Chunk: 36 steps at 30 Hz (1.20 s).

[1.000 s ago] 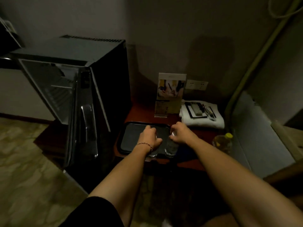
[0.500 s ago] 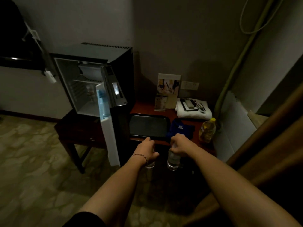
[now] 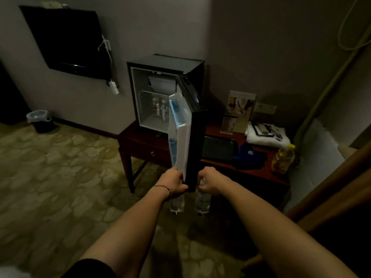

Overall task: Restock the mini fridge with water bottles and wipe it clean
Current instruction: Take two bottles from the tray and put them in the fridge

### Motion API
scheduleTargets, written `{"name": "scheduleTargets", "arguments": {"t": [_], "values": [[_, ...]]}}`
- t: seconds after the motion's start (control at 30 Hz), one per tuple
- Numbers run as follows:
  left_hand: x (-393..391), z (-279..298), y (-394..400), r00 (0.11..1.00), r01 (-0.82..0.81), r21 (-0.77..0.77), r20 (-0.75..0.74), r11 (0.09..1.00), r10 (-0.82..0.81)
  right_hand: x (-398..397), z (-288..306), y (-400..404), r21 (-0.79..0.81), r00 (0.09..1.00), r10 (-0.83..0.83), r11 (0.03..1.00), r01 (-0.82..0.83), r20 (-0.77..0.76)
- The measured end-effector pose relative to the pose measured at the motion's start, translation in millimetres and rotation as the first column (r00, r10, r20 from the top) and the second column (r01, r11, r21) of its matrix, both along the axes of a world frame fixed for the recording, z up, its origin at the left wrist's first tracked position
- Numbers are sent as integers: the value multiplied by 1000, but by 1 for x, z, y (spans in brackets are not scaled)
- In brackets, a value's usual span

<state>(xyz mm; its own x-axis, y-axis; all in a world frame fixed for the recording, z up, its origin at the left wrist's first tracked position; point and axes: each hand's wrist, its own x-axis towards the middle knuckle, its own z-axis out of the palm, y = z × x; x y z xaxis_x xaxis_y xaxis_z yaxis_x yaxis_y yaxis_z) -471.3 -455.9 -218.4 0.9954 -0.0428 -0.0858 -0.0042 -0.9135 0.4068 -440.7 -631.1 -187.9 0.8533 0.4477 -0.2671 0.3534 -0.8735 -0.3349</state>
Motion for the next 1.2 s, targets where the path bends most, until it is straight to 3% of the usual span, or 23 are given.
{"name": "scheduleTargets", "arguments": {"t": [0.3, 0.63, 1.2], "values": [[28, 13, 136, 993, -101, 16, 59, 995, 100, 37, 10, 139, 17, 993, 106, 994, -107, 54], [128, 22, 296, 995, -77, 24, 63, 997, 75, 147, 19, 272, 73, 990, 26, 997, -36, 136], [416, 23, 371, 993, 111, 16, 26, 994, -112, 415, 6, 365, 103, 983, -183, 978, 180, 18]]}}
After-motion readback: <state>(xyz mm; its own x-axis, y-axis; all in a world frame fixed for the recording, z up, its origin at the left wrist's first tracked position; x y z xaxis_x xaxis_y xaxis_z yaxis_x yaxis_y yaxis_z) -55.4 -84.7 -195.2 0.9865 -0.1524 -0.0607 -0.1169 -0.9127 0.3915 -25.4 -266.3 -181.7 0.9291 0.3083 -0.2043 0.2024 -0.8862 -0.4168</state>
